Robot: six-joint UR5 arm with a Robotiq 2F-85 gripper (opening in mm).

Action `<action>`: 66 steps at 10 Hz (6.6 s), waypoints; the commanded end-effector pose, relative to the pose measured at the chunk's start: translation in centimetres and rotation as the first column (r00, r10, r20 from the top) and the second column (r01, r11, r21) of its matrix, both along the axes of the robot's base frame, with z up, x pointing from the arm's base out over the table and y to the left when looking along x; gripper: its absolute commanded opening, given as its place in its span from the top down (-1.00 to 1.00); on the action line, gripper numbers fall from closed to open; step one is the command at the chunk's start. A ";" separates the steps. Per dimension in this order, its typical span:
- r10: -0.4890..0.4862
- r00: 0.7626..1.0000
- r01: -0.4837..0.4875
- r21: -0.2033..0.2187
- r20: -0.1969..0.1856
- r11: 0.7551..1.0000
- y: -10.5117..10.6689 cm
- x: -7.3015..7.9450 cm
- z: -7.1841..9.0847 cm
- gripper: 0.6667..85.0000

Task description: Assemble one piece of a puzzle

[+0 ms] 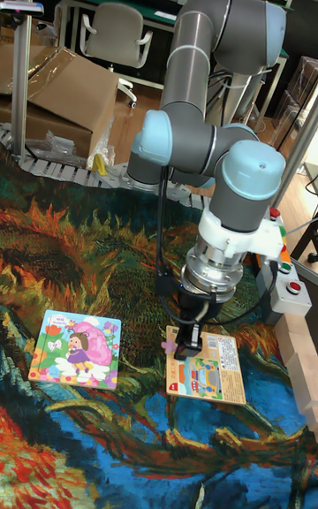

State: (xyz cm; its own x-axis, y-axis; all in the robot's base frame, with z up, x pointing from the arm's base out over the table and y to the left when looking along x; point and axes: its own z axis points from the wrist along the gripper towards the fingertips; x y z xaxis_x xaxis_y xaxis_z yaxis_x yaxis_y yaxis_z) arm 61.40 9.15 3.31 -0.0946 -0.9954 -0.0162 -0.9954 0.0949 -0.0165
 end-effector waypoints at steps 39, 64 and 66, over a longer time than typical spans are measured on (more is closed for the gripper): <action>0.275 0.962 -0.275 0.000 -0.005 0.962 -12.6 -1.7 -2.2 0.98; 0.165 0.986 -0.165 -0.017 -0.001 0.986 -14.8 -0.5 0.2 0.71; 0.066 0.998 -0.066 0.032 0.012 0.997 -13.0 -1.1 0.2 0.71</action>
State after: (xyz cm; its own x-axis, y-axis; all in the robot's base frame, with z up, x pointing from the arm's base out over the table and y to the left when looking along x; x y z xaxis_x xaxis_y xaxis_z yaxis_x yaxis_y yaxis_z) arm 60.49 -4.80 3.18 0.0572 -0.9983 -0.0124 -0.9983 -0.0570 -0.0148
